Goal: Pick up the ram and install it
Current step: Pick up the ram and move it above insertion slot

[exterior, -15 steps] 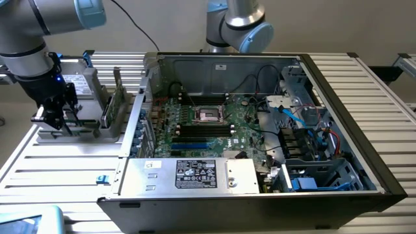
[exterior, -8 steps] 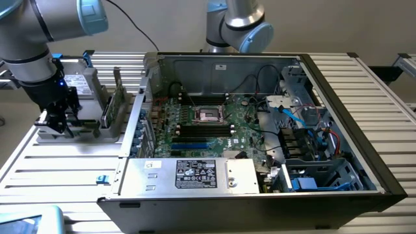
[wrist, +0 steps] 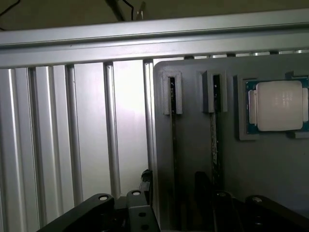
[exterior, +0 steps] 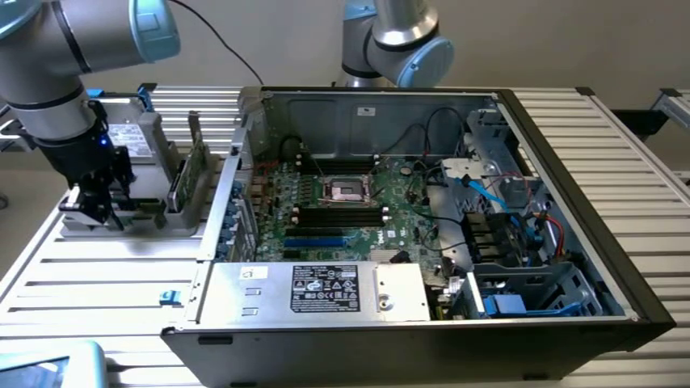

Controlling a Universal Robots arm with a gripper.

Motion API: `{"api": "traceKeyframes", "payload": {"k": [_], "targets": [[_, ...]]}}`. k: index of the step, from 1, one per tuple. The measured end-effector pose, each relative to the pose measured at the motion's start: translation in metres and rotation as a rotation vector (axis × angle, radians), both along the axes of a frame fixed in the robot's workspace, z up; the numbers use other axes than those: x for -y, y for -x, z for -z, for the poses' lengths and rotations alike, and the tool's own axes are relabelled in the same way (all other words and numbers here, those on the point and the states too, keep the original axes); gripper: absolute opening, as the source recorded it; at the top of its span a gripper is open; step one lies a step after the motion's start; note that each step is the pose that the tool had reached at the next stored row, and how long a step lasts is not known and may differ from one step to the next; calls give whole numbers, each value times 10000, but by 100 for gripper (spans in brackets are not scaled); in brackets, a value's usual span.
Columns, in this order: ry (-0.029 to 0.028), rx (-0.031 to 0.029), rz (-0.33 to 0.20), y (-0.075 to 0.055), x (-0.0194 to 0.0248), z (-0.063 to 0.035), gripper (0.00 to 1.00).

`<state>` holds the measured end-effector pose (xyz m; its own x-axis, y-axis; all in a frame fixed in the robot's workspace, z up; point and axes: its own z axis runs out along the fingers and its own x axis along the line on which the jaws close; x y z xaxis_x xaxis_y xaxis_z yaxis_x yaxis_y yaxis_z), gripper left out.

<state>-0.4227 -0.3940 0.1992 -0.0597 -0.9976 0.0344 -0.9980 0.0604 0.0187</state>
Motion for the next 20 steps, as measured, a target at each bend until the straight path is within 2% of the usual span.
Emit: {"api": "traceKeyframes", "payload": {"k": [6,7,9,10,12,13,14,18,20], "targets": [[-7,2,0,13,-1,27,49],[-6,0,1,15,-1,28,46],[-7,-2,1,16,-1,27,34],[-9,0,1,16,-1,28,34],[-10,1,1,17,-1,25,22],[-11,0,2,17,-1,20,22],[-10,0,1,17,-1,16,16],[-10,6,1,19,0,-11,14],[-10,13,0,20,-1,-61,14]]}}
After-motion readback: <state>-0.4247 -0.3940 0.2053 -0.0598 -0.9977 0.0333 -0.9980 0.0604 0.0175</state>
